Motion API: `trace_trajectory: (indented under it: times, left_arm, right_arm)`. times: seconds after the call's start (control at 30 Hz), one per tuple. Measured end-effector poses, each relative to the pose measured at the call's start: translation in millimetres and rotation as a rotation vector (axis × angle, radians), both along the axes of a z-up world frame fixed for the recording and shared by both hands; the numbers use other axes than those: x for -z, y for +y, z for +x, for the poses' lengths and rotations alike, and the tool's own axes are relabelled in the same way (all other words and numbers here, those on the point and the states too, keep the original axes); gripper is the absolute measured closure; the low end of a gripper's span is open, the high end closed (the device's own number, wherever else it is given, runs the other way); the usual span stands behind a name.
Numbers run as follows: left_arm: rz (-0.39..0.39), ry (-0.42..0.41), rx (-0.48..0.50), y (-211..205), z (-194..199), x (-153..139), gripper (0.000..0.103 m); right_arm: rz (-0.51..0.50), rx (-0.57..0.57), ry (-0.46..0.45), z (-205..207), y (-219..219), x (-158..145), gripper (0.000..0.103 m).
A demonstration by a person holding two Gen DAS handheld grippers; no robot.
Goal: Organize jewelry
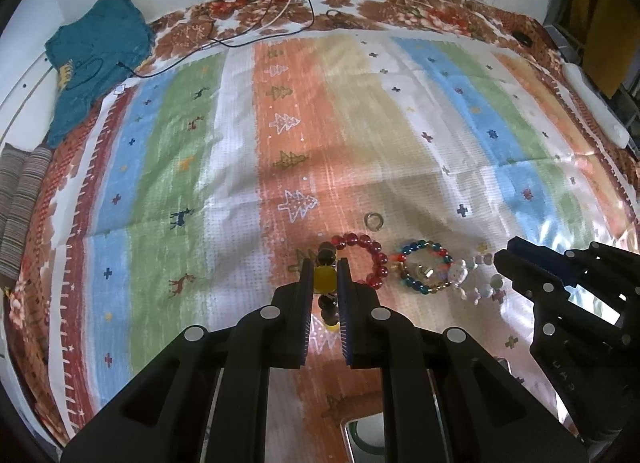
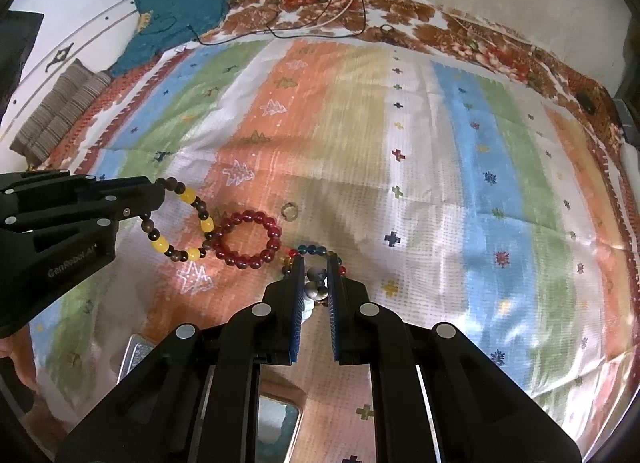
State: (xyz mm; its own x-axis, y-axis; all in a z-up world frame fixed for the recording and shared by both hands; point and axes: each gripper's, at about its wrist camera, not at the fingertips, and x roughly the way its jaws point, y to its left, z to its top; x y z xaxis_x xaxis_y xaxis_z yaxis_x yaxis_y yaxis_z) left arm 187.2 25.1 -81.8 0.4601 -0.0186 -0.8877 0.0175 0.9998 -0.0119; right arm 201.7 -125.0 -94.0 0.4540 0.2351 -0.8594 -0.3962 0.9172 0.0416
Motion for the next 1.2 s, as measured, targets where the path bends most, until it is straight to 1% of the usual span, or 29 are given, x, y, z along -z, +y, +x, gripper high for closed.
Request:
trace_trajectory:
  times: [0.27, 0.73, 1.2]
  left_arm:
    - [-0.024, -0.045, 0.017, -6, -14, -17, 0.092]
    - [-0.053, -0.086, 0.035, -10, -36, -32, 0.092]
    - [-0.101, -0.149, 0.068, -14, -76, -52, 0.092]
  right_arm:
    - [0.007, -0.004, -0.024, -10, -3, -9, 0.091]
    - [0.031, -0.006, -0.059, -34, -14, -25, 0.091]
    - [0.073, -0.028, -0.088, -59, -22, -41, 0.091]
